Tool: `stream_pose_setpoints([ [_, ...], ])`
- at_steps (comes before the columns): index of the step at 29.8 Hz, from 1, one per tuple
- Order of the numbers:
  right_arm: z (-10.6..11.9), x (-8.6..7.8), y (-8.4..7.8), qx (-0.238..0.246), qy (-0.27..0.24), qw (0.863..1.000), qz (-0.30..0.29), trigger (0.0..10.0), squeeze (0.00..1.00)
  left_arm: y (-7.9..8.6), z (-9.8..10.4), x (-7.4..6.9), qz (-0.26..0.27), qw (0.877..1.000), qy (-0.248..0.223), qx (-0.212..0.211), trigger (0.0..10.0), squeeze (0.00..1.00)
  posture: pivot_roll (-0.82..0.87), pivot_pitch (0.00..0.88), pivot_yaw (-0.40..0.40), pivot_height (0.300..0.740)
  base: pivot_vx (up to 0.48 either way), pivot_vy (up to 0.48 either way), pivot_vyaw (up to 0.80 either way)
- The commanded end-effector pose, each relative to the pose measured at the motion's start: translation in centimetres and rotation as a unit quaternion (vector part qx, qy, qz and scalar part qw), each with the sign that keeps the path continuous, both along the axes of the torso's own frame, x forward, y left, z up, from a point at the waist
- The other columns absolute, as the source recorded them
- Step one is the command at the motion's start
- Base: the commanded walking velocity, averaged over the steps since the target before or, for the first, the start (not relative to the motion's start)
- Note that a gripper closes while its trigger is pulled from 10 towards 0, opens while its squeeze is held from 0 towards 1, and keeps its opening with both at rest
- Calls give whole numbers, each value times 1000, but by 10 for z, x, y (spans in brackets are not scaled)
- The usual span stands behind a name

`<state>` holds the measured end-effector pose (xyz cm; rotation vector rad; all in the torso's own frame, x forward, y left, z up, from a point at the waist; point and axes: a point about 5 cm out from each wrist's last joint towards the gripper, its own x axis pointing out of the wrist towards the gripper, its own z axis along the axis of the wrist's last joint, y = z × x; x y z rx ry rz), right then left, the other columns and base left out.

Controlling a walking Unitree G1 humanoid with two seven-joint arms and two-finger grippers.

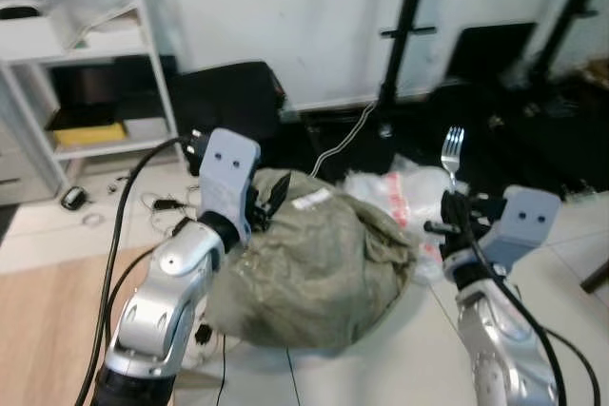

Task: Setting the table

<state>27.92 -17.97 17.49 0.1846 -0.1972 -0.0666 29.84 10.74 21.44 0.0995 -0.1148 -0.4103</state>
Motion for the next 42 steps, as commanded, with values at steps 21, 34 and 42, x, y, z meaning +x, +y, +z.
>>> stream_pose_setpoints([
  [21,0,-1,-3,-6,4,1000,-5,10000,0,-1,-5,0,-1,1000,13,-11,10000,0,-50,1,93,740,0,0,-800],
  [34,0,0,-2,-8,3,1000,-2,10000,0,0,-8,0,2,1000,17,-12,10000,0,-53,0,92,740,0,0,-800],
  [42,1,1,-3,-9,3,1000,-1,10000,0,2,-10,0,7,1000,20,-11,10000,0,-52,0,85,740,0,0,-800],
])
